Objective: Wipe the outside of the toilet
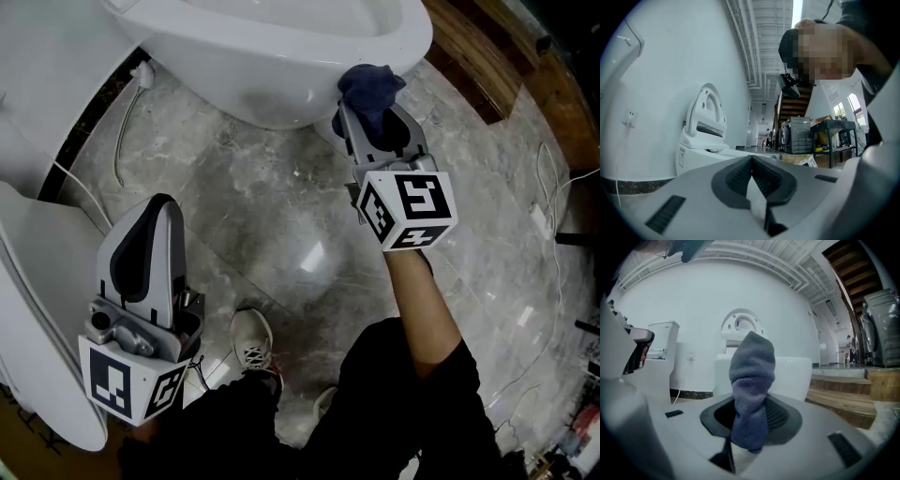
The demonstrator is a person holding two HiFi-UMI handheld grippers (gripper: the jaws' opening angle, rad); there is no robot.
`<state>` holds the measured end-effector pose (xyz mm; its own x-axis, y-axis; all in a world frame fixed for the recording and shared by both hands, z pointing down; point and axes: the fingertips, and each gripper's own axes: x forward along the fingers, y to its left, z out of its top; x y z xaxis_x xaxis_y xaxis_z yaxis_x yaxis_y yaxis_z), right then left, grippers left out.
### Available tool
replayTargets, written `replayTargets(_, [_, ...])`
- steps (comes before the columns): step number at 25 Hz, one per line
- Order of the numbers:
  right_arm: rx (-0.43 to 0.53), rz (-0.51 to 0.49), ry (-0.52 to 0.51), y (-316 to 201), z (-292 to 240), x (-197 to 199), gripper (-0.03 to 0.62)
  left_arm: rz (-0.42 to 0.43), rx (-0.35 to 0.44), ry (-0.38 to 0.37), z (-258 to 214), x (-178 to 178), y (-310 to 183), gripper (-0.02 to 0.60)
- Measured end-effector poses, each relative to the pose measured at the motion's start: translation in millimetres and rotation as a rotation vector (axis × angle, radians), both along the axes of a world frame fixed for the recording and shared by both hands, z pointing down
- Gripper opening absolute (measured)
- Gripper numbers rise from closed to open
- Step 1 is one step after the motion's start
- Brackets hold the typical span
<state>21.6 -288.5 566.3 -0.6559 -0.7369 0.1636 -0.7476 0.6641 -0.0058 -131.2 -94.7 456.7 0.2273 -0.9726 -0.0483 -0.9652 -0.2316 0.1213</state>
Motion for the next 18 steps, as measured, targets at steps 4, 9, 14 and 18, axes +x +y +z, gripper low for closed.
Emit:
replayTargets(4, [-0.044, -0.010, 0.012, -2, 23, -5, 0.124, -0.002, -0.009, 0.007, 7, -1, 0, 0.009])
replayTargets(9, [-0.063, -0.018, 0.032, -2, 44, -10, 0.124, -0.002, -0.020, 0.012, 14, -4, -1, 0.009])
replayTargets(14, [-0.069, -0.025, 0.050, -3, 64, -14, 0.124, 0.005, -0.027, 0.020, 17, -4, 0, 0.009])
replayTargets(18, [-0.121, -0.053, 0.075, -5, 95, -20, 0.124, 0.005, -0.026, 0.035, 19, -5, -1, 0.010])
